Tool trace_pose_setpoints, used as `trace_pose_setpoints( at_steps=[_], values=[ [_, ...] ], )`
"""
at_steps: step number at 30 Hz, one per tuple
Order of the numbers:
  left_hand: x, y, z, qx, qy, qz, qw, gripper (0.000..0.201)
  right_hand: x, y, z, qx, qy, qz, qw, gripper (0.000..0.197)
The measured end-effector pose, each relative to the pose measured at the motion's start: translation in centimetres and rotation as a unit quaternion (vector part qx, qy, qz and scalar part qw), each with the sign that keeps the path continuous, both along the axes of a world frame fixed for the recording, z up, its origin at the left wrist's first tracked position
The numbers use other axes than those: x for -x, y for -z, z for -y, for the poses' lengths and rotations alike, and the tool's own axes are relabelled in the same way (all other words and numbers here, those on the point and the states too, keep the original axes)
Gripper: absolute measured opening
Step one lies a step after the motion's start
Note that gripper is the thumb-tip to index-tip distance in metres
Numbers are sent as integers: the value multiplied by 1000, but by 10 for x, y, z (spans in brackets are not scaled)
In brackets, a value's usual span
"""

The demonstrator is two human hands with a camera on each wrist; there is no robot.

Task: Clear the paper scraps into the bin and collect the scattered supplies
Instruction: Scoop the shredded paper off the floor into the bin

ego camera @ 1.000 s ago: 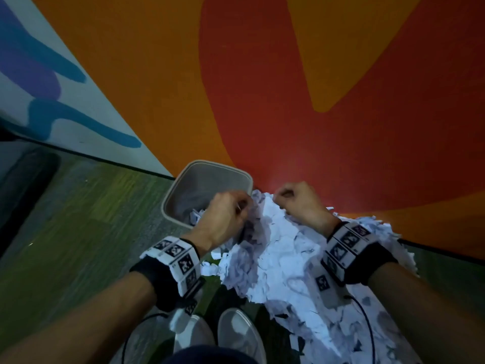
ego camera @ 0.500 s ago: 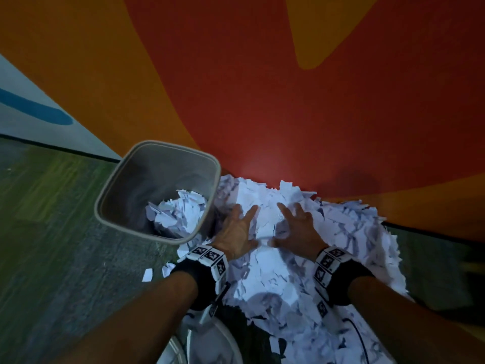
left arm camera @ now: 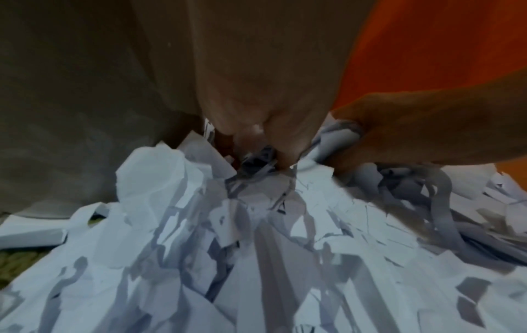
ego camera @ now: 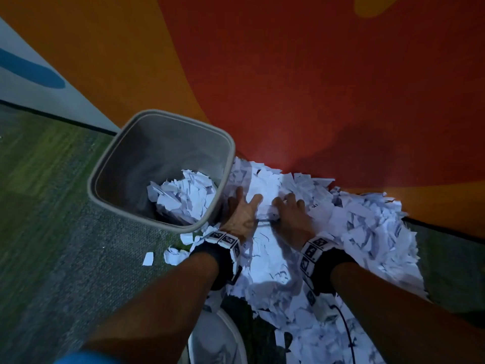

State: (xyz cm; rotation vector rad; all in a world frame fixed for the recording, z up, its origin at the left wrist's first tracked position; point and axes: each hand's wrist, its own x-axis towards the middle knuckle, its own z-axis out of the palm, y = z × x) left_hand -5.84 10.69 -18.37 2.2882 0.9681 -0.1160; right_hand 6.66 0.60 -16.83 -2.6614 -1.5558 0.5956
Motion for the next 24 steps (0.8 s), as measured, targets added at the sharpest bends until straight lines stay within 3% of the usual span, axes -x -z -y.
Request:
trace_pose_setpoints(
  at_steps=[3,6,9,12,16,18,22,24],
  values=[
    [7,-12,1,2,-9,36,999,42,-7,-9,0,17,11,-19,1000,25],
    [14,-34,2,21,-8,49,999,33,-15,-28,3,-35,87,-92,991,22],
    [21,-54,5,24,-60,86,994,19,-22,-56,11,-111,159,-160,968,15],
    [30,-91,13,-9,-20,86,996,27,-30,-83,24,-161,172,-165,958,28],
    [36,-124,23,0,-11,88,996,53,-32,-115,42,-167,167,-179,955,26],
    [39,-143,28,-4,3,85,996,51,-28,-128,51,-164,173,-183,954,28],
    [42,-183,30,-58,10,96,994,42,-14,-157,68,-144,178,-183,956,59],
    [45,-201,30,-49,10,113,992,38,-10,-170,74,-170,179,-213,945,62]
  ],
)
